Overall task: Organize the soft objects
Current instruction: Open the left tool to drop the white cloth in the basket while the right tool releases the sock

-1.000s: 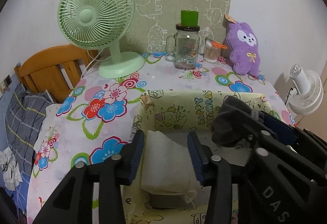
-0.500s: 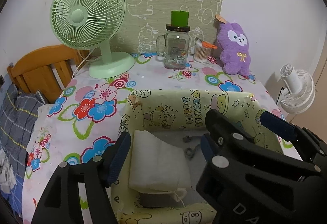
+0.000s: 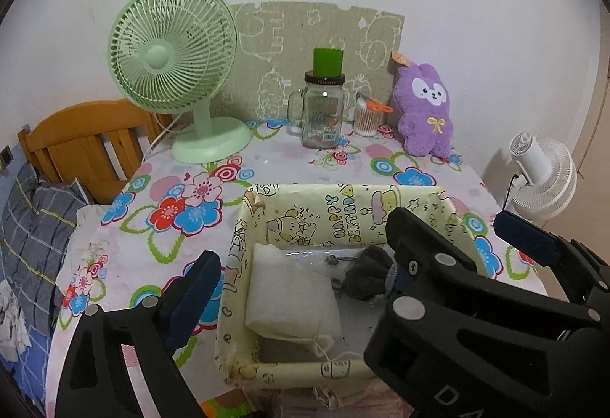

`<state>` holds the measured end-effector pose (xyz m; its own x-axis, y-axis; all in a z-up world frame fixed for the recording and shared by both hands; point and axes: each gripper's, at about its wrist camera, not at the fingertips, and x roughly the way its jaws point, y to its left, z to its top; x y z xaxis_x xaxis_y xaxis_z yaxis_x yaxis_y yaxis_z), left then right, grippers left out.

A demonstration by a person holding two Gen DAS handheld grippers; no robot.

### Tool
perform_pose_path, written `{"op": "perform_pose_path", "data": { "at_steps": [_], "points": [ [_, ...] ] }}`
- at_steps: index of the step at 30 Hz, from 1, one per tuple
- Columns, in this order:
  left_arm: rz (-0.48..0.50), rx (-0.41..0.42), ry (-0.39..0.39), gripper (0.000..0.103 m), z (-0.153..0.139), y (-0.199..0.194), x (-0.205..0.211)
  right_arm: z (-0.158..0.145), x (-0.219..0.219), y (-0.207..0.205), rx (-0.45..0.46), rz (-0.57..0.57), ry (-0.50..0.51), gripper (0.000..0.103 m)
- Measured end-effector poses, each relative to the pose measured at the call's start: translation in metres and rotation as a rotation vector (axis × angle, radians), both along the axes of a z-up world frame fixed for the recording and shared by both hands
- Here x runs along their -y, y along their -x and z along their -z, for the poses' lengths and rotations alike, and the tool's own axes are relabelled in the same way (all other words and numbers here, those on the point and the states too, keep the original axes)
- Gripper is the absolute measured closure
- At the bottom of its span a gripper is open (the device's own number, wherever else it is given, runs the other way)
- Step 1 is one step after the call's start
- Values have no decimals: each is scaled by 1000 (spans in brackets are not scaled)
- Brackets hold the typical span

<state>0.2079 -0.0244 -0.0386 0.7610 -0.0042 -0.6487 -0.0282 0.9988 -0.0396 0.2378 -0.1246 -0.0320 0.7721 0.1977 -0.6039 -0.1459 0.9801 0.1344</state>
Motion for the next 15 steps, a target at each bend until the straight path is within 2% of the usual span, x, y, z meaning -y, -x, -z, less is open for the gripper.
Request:
{"op": "perform_pose_path", "data": {
  "at_steps": [5,15],
  "points": [
    [3,24,-4,5,-8,14,2,-9,3,16,25,9,4,7],
    [6,76,-13,4,-20,45,6,-23,8,48,66,19,18,6]
  ]
}}
